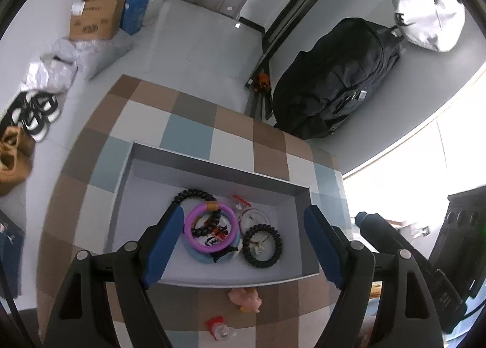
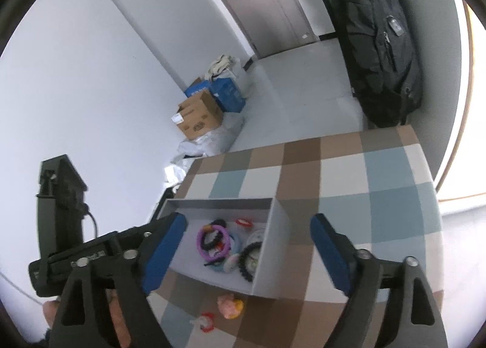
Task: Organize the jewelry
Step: 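Carry the purple ring and white bead into the box and open both grippers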
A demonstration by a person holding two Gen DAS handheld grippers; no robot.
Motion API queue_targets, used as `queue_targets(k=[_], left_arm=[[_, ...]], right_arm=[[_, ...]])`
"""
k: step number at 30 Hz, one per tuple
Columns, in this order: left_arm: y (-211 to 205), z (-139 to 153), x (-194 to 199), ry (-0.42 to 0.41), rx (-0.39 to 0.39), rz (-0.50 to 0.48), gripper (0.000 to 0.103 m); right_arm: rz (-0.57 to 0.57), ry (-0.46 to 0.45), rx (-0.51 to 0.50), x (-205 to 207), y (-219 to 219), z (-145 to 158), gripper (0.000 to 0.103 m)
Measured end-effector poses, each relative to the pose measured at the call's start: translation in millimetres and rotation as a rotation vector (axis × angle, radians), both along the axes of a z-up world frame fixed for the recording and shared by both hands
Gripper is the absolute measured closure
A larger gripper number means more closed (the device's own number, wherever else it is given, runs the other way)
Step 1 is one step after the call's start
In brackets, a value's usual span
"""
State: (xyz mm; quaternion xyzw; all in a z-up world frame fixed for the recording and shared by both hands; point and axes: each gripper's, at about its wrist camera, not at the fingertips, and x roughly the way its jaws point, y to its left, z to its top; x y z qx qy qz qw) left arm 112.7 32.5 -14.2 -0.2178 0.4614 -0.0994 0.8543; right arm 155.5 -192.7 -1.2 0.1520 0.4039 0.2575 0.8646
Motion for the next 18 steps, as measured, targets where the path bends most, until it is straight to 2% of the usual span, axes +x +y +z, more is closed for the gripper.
queue_targets(k=[6,11,18], left_arm=[[-3,9,-11,-0.057,0.084,-0.005,0.025],[-4,13,-21,-0.095,0.132,0.008,0.025],[-4,17,-34,-0.140,0.147,0.008,0.025]], right_arm=[[0.008,-0.009,-0.023,-7,-2,2,0.003],[0.012,-0.035,-0.049,-16,1,5,0.000],[0.024,-0.071,-0.100,-28,5,4,0.000]])
